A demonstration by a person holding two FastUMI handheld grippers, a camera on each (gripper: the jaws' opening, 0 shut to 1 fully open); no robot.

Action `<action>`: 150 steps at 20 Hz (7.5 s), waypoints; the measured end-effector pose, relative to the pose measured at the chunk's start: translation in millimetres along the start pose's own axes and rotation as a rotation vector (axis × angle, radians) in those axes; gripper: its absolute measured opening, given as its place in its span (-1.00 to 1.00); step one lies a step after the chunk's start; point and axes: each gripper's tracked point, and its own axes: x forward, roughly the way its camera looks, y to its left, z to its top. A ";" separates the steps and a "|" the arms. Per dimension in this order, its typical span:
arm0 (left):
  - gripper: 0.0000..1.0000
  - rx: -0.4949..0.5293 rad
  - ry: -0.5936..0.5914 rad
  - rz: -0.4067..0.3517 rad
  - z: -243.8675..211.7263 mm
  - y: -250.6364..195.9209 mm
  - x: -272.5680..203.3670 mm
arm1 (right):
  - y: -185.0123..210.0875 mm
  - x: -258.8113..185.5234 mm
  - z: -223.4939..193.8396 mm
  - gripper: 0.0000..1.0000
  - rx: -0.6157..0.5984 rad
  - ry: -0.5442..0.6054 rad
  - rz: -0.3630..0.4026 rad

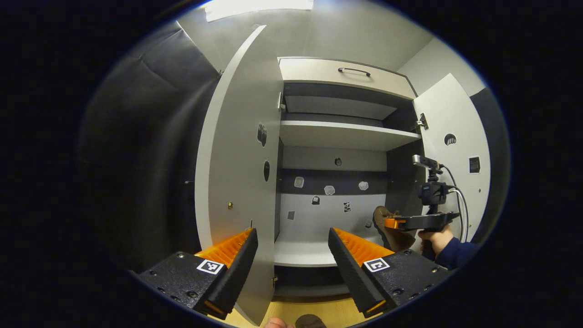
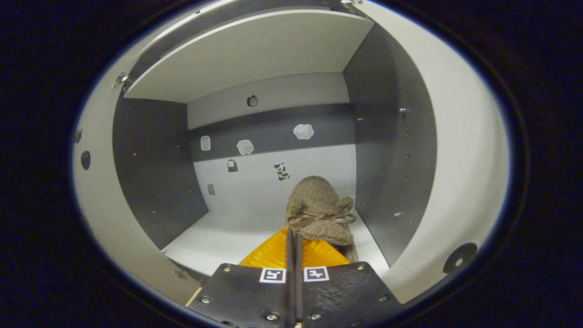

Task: Grab one shoe with the right hand and put it into the shoe cabinet, grab the other shoe with the left hand and put it into the shoe cabinet; then close the right door with the right hand and the left door with the left hand.

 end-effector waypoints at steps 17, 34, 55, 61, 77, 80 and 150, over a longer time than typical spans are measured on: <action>0.91 0.006 0.016 0.016 -1.1 0.5 1.1 | 18.9 84.3 -49.4 -0.89 0.007 0.144 -0.026; 0.99 -0.071 0.089 -0.110 -19.8 -37.7 -0.9 | 41.3 -110.7 47.3 0.34 -0.014 -0.105 0.038; 1.00 0.002 0.727 -0.230 -271.9 -58.4 -33.4 | 14.4 -277.0 120.0 0.28 -0.097 -0.344 -0.104; 0.98 0.025 0.990 -0.230 -359.2 -38.8 -78.2 | 7.3 -297.9 117.7 0.34 -0.112 -0.355 -0.142; 0.37 -0.176 1.348 -0.145 -484.2 -23.7 -128.3 | -13.8 -311.4 99.2 0.34 -0.128 -0.312 -0.225; -0.25 -0.173 1.366 -0.151 -484.9 -30.3 -128.7 | -11.9 -311.8 96.3 0.34 -0.123 -0.312 -0.226; -0.77 -0.255 0.624 -0.157 -226.2 -66.6 235.1 | -40.8 -344.4 49.9 0.34 0.052 -0.320 -0.325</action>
